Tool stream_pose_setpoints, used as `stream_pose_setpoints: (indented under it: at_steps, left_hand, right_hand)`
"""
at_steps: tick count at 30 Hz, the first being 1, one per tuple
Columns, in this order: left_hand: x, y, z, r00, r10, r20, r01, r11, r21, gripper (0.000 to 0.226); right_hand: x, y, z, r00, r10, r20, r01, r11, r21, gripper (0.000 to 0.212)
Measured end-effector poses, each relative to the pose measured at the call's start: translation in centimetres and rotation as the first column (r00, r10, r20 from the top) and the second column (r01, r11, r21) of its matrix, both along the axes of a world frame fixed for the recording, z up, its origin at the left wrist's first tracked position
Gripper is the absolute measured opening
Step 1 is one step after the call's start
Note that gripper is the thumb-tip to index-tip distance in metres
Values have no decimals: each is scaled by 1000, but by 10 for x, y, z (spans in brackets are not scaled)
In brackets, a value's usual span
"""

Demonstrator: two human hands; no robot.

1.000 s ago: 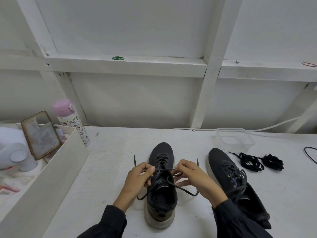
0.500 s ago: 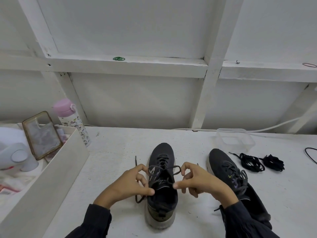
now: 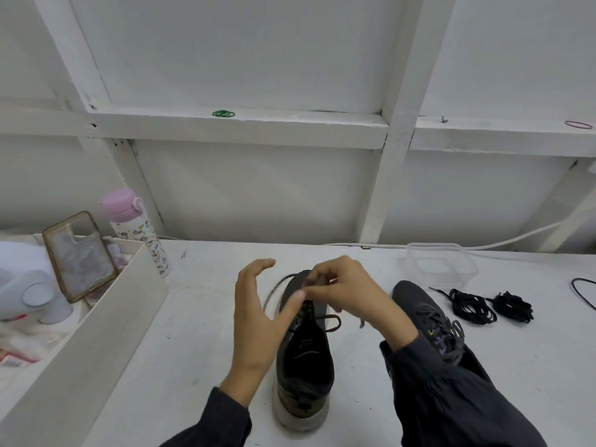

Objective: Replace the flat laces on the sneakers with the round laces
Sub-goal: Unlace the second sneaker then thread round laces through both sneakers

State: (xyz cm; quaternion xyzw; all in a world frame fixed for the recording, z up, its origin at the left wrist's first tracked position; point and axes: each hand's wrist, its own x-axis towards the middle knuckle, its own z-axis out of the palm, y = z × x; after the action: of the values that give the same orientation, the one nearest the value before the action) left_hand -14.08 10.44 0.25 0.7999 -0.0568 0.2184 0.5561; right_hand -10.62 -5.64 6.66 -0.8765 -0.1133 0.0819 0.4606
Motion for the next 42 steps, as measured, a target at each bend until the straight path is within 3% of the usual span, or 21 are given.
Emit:
stream_pose_setpoints:
  at_steps: [3, 5, 10, 17, 24, 32, 39, 42]
  left_hand:
    - [-11, -12, -26, 948, -108, -299, 71, 989, -133, 98]
    - [-10, -19, -38, 899, -180, -398, 122, 979, -166, 111]
    - [-3, -22, -52, 847, -253, -467, 180, 964, -195, 109]
    - [-1, -20, -59, 825, -256, -504, 202, 966, -160, 107]
    - [-3, -19, -59, 819, -261, -511, 213, 965, -151, 88]
    - [1, -14, -52, 837, -258, -482, 253, 965, -77, 81]
    - [21, -17, 15, 972, -205, -116, 189, 973, -136, 9]
    - [33, -15, 41, 956, -267, -121, 235, 945, -228, 10]
  right_hand:
    - [5, -3, 15, 1000, 23, 1, -23, 999, 30, 10]
    - [6, -2, 22, 999, 41, 12, -42, 998, 39, 10]
    - [4, 2, 38, 999, 14, 45, -18, 996, 87, 15]
    - [5, 4, 75, 990, -68, 122, 29, 956, 294, 19]
    - [7, 5, 93, 990, -104, 100, 35, 848, 529, 22]
    - [11, 7, 89, 993, -87, 75, 32, 839, 543, 17]
    - [25, -2, 81, 994, -82, 79, 32, 868, 496, 22]
    - [30, -5, 78, 993, -90, 79, 41, 873, 486, 13]
